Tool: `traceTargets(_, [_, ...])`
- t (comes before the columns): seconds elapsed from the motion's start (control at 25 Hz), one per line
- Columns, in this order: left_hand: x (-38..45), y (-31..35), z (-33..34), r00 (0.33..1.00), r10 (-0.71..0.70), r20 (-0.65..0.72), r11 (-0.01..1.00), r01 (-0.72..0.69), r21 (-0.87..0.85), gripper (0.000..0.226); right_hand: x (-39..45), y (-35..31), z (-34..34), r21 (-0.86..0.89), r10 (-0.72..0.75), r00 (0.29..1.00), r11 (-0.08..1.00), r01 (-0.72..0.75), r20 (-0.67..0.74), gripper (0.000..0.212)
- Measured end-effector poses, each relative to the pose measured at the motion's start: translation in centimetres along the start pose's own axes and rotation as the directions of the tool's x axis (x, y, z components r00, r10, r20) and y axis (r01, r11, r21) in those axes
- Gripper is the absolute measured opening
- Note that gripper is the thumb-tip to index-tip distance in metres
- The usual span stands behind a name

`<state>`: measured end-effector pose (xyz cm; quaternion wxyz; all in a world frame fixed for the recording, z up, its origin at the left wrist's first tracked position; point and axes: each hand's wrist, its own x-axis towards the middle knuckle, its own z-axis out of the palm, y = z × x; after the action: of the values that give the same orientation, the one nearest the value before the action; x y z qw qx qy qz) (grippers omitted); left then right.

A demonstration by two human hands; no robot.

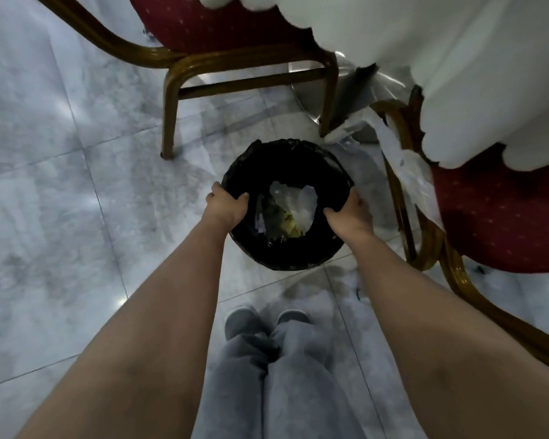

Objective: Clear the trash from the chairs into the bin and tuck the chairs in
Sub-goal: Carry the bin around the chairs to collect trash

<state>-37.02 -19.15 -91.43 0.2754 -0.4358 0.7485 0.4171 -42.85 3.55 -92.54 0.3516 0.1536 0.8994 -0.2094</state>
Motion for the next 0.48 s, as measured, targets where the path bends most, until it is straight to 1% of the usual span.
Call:
traceTargets(0.08, [1.3, -0.3, 0.5, 0.999, -0.022, 0.027, 0.996, 0.024, -0.087, 0.075, 1.2, -0.1, 0.5, 0.102, 0.023, 1.0, 0.994, -0.022, -0.009, 0.082])
traceTargets(0.16, [1.5, -0.3, 0.7, 0.996, -0.055, 0.064, 0.982, 0.065, -0.179, 0.071, 1.4, -0.2, 0.7, 0.183, 0.048, 0.998, 0.982, -0.042, -0.03, 0.075])
traceTargets(0.24, [1.0, -0.3, 0.6, 0.994, -0.078, 0.073, 0.968, 0.093, -0.232, 0.077, 0.9, -0.1, 0.6, 0.217, 0.039, 0.999, 0.976, -0.031, -0.031, 0.072])
traceTargets(0.32, [0.2, -0.3, 0.2, 0.994, -0.1, 0.053, 0.963, 0.11, -0.245, 0.085, -0.4, 0.0, 0.0, 0.223, 0.033, 0.999, 0.975, -0.026, -0.028, 0.068])
traceTargets(0.4, [-1.5, 0.1, -0.7, 0.993, -0.116, 0.034, 0.964, 0.121, -0.237, 0.086, -2.4, 0.1, -1.5, 0.22, 0.023, 0.999, 0.975, -0.016, -0.032, 0.062])
traceTargets(0.48, [-4.6, 1.2, -2.2, 0.992, -0.125, 0.018, 0.966, 0.126, -0.224, 0.084, -5.1, 0.3, -3.5, 0.23, 0.018, 0.999, 0.973, -0.008, -0.041, 0.048])
